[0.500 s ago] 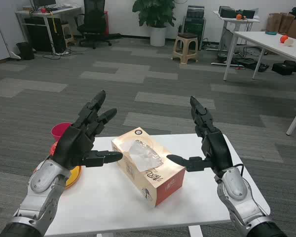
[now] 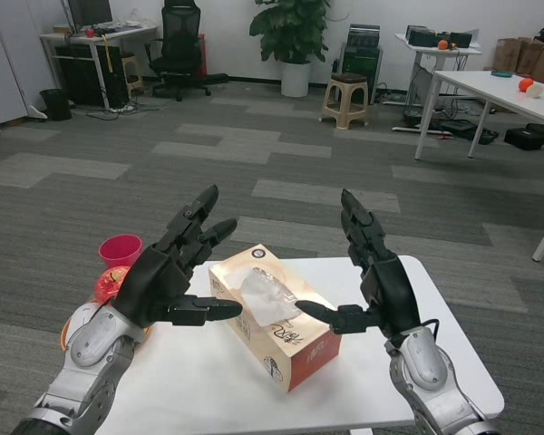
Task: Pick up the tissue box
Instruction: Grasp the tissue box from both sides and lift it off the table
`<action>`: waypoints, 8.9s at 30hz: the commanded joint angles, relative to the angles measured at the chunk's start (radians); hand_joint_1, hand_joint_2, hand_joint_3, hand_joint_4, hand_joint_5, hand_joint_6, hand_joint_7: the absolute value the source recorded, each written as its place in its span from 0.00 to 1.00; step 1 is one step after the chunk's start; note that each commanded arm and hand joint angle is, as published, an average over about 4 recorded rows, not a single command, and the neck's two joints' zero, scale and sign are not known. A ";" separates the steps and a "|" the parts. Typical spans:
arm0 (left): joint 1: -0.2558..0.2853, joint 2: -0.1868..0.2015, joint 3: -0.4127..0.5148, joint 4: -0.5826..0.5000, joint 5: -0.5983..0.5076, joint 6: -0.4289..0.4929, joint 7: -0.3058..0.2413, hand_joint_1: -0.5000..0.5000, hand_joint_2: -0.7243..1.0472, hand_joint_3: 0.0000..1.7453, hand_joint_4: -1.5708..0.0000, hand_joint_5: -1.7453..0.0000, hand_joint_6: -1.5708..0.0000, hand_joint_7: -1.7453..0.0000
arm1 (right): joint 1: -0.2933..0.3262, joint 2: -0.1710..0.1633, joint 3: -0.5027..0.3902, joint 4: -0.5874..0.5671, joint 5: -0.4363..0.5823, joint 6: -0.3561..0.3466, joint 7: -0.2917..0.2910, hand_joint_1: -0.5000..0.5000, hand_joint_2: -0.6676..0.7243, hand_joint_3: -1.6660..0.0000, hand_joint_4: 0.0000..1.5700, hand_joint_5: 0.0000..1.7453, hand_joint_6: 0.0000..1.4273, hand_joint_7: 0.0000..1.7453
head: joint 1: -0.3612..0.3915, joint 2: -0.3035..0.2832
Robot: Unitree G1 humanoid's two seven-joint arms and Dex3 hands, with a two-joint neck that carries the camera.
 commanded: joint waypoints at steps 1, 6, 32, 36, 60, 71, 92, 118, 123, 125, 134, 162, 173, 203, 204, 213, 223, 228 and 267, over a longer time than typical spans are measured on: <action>-0.006 0.002 0.004 -0.004 -0.006 -0.009 0.001 1.00 0.80 0.05 1.00 0.71 1.00 1.00 | 0.009 -0.008 -0.002 -0.009 0.007 -0.011 -0.005 0.02 0.27 0.67 0.00 0.00 0.00 0.04 | 0.002 0.000; -0.006 0.002 0.006 -0.003 -0.006 -0.009 0.001 1.00 0.80 0.03 1.00 0.71 1.00 1.00 | 0.008 -0.007 -0.001 -0.007 0.007 -0.011 -0.005 0.04 0.27 0.67 0.00 0.00 0.00 0.04 | 0.001 -0.004; -0.041 0.020 0.008 0.086 -0.021 -0.008 0.001 1.00 0.80 0.05 1.00 0.71 1.00 1.00 | -0.002 0.005 -0.017 0.174 0.009 -0.010 0.008 0.04 0.27 0.67 0.00 0.00 0.00 0.04 | -0.047 -0.249; -0.050 0.046 0.002 0.122 -0.028 -0.008 0.001 1.00 0.80 0.05 1.00 0.71 1.00 1.00 | -0.006 0.002 -0.018 0.204 0.010 -0.008 0.016 0.04 0.27 0.67 0.00 0.00 0.00 0.05 | -0.061 -0.330; -0.299 0.209 -0.236 0.602 -0.148 -0.012 -0.001 1.00 0.80 0.05 1.00 0.76 1.00 1.00 | -0.125 -0.030 0.086 0.534 0.015 0.023 0.094 0.04 0.27 0.68 0.00 0.00 0.00 0.05 | -0.059 -0.359; -0.391 0.186 -0.298 0.770 -0.136 -0.010 0.001 1.00 0.80 0.05 1.00 0.74 1.00 1.00 | -0.178 -0.034 0.216 0.657 0.016 0.031 0.101 0.04 0.31 0.71 0.00 0.00 0.00 0.06 | -0.065 -0.355; -0.438 0.151 -0.449 0.816 -0.136 -0.011 0.001 1.00 0.80 0.05 1.00 0.76 1.00 1.00 | -0.344 0.028 0.438 0.899 0.016 0.071 0.073 0.04 0.36 0.71 0.02 0.00 0.00 0.08 | -0.097 -0.343; -0.437 0.134 -0.451 0.823 -0.143 -0.018 0.002 1.00 0.80 0.05 1.00 0.76 1.00 1.00 | -0.380 0.050 0.558 0.971 0.013 0.091 0.038 0.04 0.36 0.73 0.03 0.00 0.00 0.08 | -0.111 -0.353; -0.431 0.134 -0.452 0.823 -0.146 -0.018 0.002 1.00 0.80 0.05 1.00 0.76 1.00 1.00 | -0.364 0.054 0.565 0.967 0.012 0.092 0.038 0.04 0.36 0.71 0.05 0.00 0.00 0.08 | -0.111 -0.350; -0.429 0.134 -0.453 0.823 -0.147 -0.018 0.002 1.00 0.80 0.05 1.00 0.76 1.00 1.00 | -0.355 0.055 0.569 0.959 0.011 0.091 0.038 0.04 0.36 0.71 0.05 0.03 0.00 0.08 | -0.110 -0.352; -0.419 0.134 -0.452 0.821 -0.149 -0.018 0.001 1.00 0.80 0.05 1.00 0.76 1.00 1.00 | -0.302 0.060 0.593 0.903 0.011 0.091 0.044 0.04 0.36 0.74 0.08 0.08 0.00 0.08 | -0.106 -0.357; -0.380 0.138 -0.427 0.809 -0.155 -0.018 -0.003 1.00 0.80 0.05 1.00 0.76 1.00 1.00 | -0.144 -0.051 0.571 0.532 0.016 0.082 0.095 0.08 0.41 0.86 0.18 0.39 0.00 0.08 | -0.050 -0.363; -0.368 0.137 -0.414 0.800 -0.155 -0.018 -0.004 1.00 0.80 0.03 1.00 0.76 1.00 1.00 | -0.112 -0.051 0.491 0.498 0.016 0.071 0.081 0.08 0.44 0.90 0.18 0.37 0.00 0.08 | -0.031 -0.349; -0.328 0.101 -0.467 0.802 -0.140 -0.018 -0.005 1.00 0.80 0.05 1.00 0.76 1.00 1.00 | -0.328 0.099 0.481 0.866 0.014 0.074 -0.094 0.08 0.45 0.90 0.17 0.24 0.00 0.08 | -0.032 -0.280; -0.327 0.099 -0.471 0.801 -0.140 -0.018 -0.004 1.00 0.80 0.04 1.00 0.76 1.00 1.00 | -0.334 0.101 0.486 0.871 0.014 0.075 -0.100 0.08 0.45 0.90 0.17 0.22 0.00 0.08 | -0.032 -0.279; -0.320 0.084 -0.526 0.801 -0.141 -0.018 -0.004 1.00 0.80 0.01 1.00 0.76 1.00 1.00 | -0.360 0.116 0.569 0.891 0.013 0.077 -0.142 0.08 0.45 0.88 0.20 0.22 0.00 0.08 | -0.037 -0.277; -0.320 0.078 -0.587 0.791 -0.141 -0.020 -0.006 1.00 0.80 0.01 1.00 0.76 1.00 1.00 | -0.367 0.125 0.647 0.881 0.013 0.078 -0.150 0.08 0.45 0.86 0.20 0.22 0.00 0.08 | -0.045 -0.277; -0.320 0.076 -0.606 0.776 -0.141 -0.020 -0.006 1.00 0.80 0.03 1.00 0.76 1.00 1.00 | -0.365 0.126 0.681 0.869 0.013 0.078 -0.150 0.08 0.45 0.88 0.22 0.22 0.00 0.08 | -0.045 -0.275; -0.114 0.129 -0.447 0.493 -0.059 -0.026 -0.032 1.00 0.80 0.00 1.00 0.71 1.00 1.00 | -0.029 -0.100 0.496 0.360 0.008 0.054 -0.029 0.08 0.32 0.88 0.04 0.17 0.00 0.08 | 0.009 -0.317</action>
